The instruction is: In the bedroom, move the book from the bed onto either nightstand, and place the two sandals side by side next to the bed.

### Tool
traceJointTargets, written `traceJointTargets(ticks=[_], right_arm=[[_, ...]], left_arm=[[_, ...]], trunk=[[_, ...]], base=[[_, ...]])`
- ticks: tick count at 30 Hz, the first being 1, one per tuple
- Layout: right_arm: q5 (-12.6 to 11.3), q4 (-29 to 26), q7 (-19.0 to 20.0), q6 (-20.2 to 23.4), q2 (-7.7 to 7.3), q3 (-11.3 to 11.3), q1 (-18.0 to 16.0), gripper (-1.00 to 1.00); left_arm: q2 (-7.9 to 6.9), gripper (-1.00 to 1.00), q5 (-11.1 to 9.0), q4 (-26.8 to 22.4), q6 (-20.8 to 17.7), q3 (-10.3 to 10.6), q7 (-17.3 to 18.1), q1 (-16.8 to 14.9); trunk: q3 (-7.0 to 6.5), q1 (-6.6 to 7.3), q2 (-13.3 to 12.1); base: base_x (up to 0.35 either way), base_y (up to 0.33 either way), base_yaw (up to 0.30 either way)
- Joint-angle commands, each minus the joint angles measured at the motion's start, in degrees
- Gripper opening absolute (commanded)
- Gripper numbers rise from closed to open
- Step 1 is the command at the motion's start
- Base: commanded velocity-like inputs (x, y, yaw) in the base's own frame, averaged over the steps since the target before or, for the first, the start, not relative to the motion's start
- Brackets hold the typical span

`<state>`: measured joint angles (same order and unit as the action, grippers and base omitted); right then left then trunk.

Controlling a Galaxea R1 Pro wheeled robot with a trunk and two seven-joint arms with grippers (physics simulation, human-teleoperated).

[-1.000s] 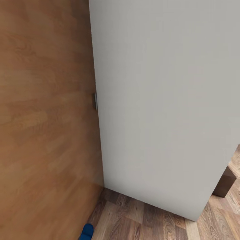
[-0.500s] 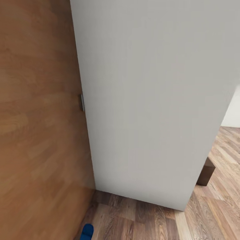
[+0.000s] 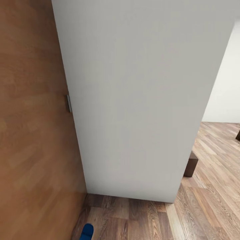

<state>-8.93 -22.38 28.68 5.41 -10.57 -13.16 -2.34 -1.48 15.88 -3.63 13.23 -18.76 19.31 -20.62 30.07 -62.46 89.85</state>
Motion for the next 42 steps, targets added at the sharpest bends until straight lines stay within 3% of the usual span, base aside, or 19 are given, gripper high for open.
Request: traceJointTargets(ticks=[1, 15, 42], right_arm=[[-0.6, 0.0, 0.3, 0.6, 0.02, -0.3, 0.0, 1.00], [-0.6, 0.0, 0.3, 0.6, 0.02, -0.3, 0.0, 1.00], [-0.6, 0.0, 0.3, 0.6, 0.02, -0.3, 0.0, 1.00]], left_arm=[[-0.01, -1.00, 0.6, 0.0, 0.2, -0.5, 0.2, 0.0], [-0.01, -1.00, 0.6, 0.0, 0.2, -0.4, 0.2, 0.0], [0.02, -1.00, 0.4, -1.6, 0.2, -0.5, 0.3, 0.0]], trunk=[[0.06, 0.00, 0.0], [0.06, 0.00, 0.0], [0.06, 0.00, 0.0]], base=[[0.000, 0.066, -0.258], [0.000, 0.007, -0.233], [0.000, 0.000, -0.006]])
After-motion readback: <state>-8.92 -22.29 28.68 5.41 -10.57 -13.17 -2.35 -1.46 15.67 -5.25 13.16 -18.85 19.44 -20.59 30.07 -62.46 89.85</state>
